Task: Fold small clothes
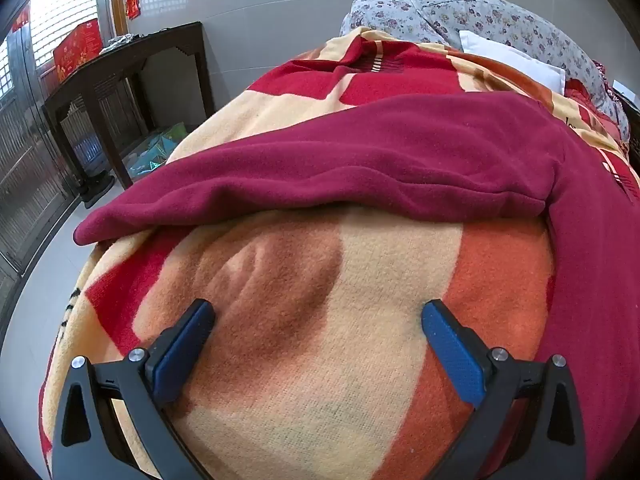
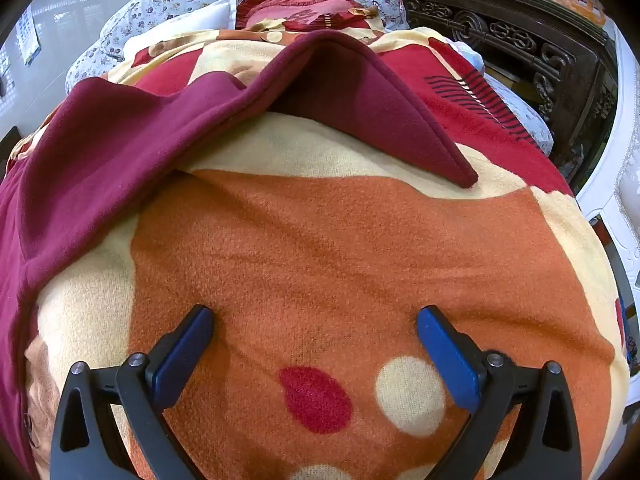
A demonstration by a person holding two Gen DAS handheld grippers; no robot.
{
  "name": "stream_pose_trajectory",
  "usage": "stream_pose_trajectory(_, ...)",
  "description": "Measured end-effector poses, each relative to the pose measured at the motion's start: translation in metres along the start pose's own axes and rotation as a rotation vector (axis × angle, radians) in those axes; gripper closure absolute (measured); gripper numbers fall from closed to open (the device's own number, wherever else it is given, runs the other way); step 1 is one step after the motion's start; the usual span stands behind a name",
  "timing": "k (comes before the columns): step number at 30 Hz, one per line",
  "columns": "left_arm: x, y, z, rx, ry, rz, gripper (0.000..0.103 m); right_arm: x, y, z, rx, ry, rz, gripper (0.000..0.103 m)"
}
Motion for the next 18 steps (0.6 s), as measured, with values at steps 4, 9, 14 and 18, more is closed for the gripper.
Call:
stream_pose_trajectory(4,0.0000,-0.0016,-0.0004,0.008,0.000,0.010,0.000,-0.0001,0.0000,0.0000,-0.001,0.000,-0.001,0.000)
stream_pose_trajectory(9,0.0004,-0.0017,-0.0001,0.007,0.001,0.009,0.000,-0.0002,-0.0001,0.0001,-0.001,-0.001,-0.001,0.000)
stream_pose_trajectory(14,0.0004,-0.0008,-0.0001,0.006,0.002,0.007,0.000,-0.0004,-0.0001,0.0002,-0.001,-0.001,-0.001,0.000)
stream_pose_trajectory(18,-0.0001,-0.0011,-0.0006,0.011,0.002,0.009,0.000,-0.0006,-0.0003,0.0004,-0.001,-0.001,0.000,0.000)
Point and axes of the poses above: each gripper's, at about its wrist camera, not at the fingertips, and x roughly the way its jaws point, y to its left, z to its top, the point moved 2 cm from there along x, roughly the way its jaws point, and after that the axes turned 6 degrees about -x, right-handed, at the moved point
